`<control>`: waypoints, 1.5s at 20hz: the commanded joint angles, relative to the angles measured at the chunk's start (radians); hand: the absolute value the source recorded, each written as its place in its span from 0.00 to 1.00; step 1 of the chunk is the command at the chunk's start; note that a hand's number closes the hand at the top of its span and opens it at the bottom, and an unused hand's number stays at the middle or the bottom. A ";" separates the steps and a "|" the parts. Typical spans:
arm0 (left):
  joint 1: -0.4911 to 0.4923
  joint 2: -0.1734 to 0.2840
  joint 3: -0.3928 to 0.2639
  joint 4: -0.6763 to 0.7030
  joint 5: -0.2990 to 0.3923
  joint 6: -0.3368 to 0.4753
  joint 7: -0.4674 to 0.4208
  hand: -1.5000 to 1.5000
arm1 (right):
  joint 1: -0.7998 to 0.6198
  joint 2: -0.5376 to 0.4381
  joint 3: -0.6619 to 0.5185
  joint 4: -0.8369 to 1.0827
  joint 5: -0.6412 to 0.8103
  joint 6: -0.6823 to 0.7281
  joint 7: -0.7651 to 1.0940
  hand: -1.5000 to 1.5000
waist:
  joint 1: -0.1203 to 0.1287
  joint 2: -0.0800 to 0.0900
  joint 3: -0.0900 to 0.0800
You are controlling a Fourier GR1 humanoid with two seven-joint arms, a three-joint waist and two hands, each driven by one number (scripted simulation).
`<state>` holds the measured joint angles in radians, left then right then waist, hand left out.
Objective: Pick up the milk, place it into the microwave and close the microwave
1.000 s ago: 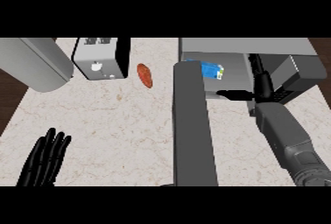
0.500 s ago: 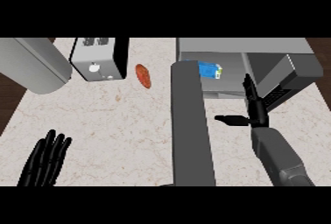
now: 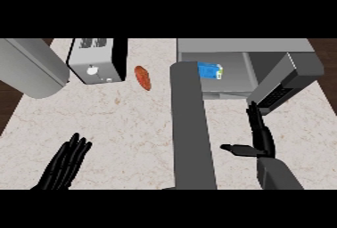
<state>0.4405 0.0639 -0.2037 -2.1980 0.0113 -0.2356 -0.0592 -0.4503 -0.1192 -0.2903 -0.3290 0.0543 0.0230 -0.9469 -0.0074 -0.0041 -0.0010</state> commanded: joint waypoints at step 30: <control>-0.588 -0.064 -0.421 0.664 -0.229 0.035 0.032 1.00 | 0.793 -0.085 0.157 -0.841 -0.183 0.334 -0.013 0.00 | -0.018 0.004 0.000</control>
<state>-0.0755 0.0004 -0.5413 -1.6684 -0.1656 -0.2731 0.0219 0.2689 -0.1678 -0.1388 -1.0747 -0.1002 0.2554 -0.9218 -0.0188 -0.0021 -0.0006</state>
